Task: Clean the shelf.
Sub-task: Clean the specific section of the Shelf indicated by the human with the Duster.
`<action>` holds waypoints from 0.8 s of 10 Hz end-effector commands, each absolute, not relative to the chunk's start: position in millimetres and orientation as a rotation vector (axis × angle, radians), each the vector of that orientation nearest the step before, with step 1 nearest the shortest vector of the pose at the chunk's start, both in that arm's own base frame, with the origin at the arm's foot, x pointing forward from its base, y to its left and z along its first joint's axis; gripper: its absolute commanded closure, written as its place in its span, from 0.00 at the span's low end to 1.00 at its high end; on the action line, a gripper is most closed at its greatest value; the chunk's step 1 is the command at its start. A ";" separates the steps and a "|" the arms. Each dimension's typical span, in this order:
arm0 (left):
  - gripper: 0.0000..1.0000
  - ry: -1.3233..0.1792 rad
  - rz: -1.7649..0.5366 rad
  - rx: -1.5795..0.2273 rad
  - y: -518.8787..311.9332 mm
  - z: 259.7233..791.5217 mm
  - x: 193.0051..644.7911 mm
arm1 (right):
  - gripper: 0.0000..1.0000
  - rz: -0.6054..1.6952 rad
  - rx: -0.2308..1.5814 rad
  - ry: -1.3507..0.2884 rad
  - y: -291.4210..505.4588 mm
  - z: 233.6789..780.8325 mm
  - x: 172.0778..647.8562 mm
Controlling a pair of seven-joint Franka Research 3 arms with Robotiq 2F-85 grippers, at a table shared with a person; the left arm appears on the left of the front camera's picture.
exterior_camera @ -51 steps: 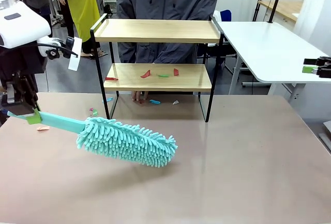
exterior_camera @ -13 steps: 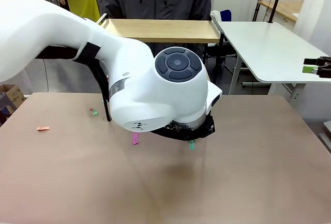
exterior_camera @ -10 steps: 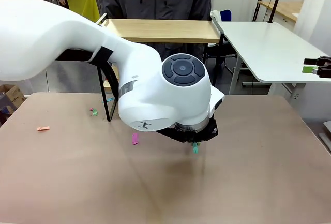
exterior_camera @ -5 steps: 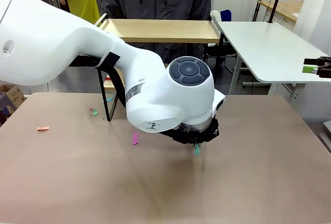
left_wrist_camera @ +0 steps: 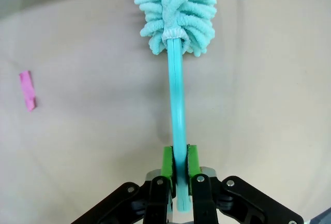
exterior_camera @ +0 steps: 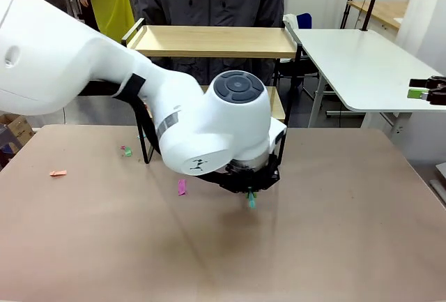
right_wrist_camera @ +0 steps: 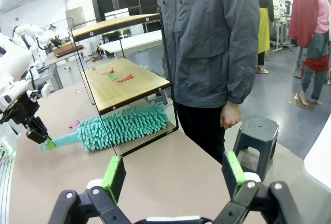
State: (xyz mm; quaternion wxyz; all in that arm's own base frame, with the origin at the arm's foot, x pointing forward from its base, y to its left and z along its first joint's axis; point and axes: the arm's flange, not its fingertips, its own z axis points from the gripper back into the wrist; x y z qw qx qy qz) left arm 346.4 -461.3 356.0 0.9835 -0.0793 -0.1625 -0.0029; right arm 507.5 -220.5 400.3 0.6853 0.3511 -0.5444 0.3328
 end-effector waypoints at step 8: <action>0.87 -0.248 0.121 0.054 -309.0 356.7 355.7 | 0.00 0.747 0.780 -1.224 -218.3 403.4 507.1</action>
